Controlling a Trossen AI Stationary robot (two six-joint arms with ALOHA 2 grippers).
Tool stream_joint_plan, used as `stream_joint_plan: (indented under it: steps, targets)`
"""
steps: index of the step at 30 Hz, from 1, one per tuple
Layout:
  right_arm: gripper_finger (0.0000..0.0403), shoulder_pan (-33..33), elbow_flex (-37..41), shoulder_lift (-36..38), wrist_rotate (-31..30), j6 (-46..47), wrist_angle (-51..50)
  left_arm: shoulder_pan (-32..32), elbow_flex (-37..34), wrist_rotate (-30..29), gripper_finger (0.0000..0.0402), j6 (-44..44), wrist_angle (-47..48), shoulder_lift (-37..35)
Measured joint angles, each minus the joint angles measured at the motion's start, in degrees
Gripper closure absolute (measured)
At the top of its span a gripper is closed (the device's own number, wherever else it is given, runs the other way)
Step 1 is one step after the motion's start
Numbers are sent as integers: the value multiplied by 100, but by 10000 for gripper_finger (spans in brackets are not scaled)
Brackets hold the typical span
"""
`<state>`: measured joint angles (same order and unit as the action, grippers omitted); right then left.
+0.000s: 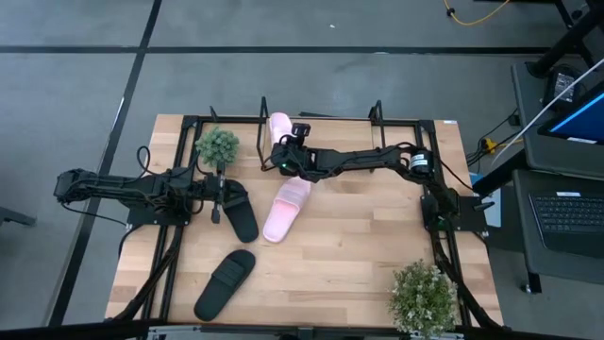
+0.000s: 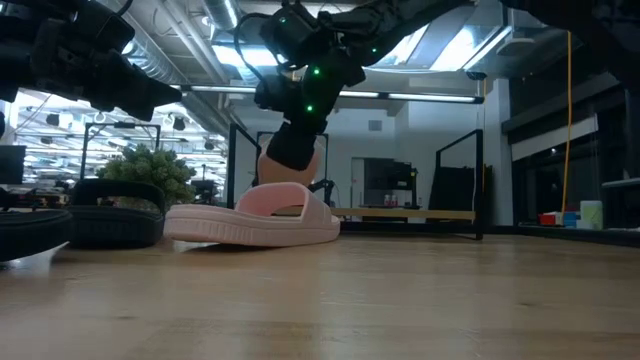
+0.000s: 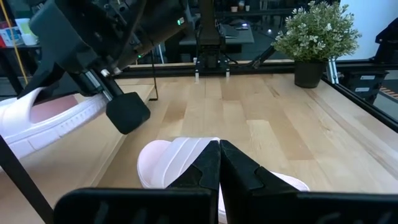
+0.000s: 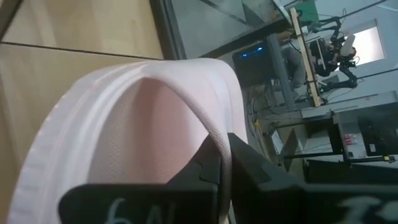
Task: Pick and place slides into the shelf
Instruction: Put the right pink slides on the shelf
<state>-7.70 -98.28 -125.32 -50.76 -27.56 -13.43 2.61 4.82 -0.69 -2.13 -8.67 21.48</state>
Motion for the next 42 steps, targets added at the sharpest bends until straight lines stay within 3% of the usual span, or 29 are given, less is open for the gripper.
stream_joint_plan:
  steps: [6,15,24,42]
  targets:
    - [391,-98,-2,0,444,7,125,-2,0,-4,401,0,0,-1]
    - [391,-153,-7,-205,484,-141,254,-2,0,-3,401,2,2,-1]
    - [391,-58,-17,-240,-357,-853,212,-2,0,-2,401,2,2,2]
    - [391,-86,-44,-257,-24,-857,317,-2,0,-2,401,9,2,2]
